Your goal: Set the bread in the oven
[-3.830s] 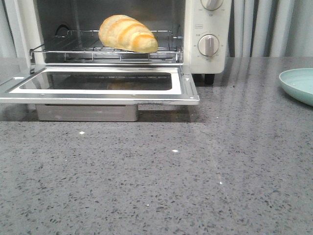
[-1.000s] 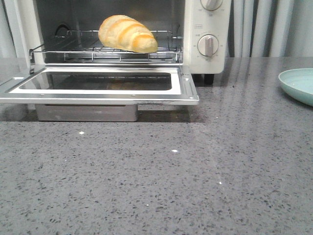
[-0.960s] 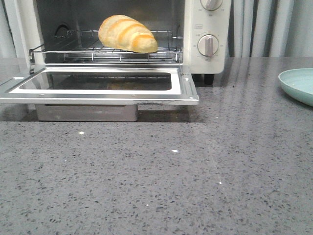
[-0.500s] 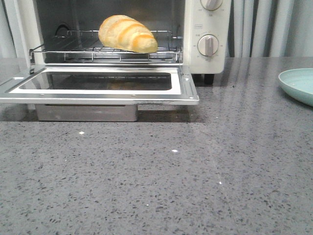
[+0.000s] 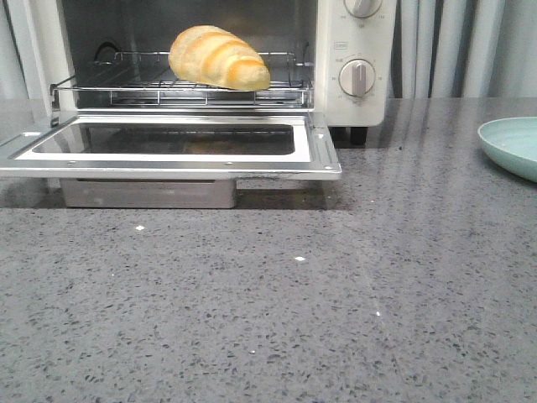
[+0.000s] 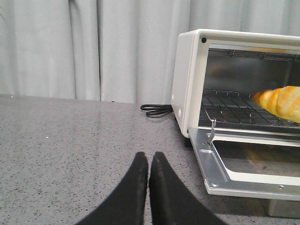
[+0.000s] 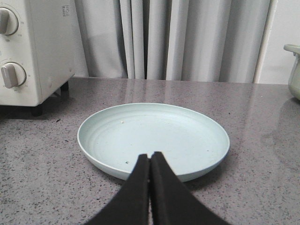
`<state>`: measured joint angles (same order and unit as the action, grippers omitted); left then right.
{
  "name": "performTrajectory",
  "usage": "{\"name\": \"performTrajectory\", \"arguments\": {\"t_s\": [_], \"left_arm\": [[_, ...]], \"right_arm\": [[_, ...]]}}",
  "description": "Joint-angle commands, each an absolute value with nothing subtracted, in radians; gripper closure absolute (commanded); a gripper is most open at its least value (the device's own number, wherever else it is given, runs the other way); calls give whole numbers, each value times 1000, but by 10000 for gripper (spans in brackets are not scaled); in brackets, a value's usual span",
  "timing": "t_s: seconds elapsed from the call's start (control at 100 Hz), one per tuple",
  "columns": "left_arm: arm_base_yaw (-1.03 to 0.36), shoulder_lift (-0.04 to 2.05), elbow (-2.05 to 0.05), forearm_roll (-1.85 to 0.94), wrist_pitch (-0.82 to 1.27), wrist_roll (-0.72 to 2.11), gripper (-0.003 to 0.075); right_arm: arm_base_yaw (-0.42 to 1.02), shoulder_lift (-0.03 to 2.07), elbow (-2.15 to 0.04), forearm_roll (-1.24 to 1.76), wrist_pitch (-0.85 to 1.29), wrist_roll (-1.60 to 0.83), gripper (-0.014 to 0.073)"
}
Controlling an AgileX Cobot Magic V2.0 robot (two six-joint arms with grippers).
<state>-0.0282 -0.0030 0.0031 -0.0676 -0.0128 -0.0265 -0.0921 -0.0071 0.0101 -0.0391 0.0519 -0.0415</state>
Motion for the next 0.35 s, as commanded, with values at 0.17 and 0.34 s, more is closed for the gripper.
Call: {"name": "performTrajectory", "arguments": {"t_s": [0.17,0.34], "left_arm": [[-26,-30,23,-37,-84,-25,741],[-26,-30,23,-39,-84,-25,741]], "right_arm": [[-90,-28,35,-52,-36,-42,662],[-90,-28,35,-52,-36,-42,662]]}}
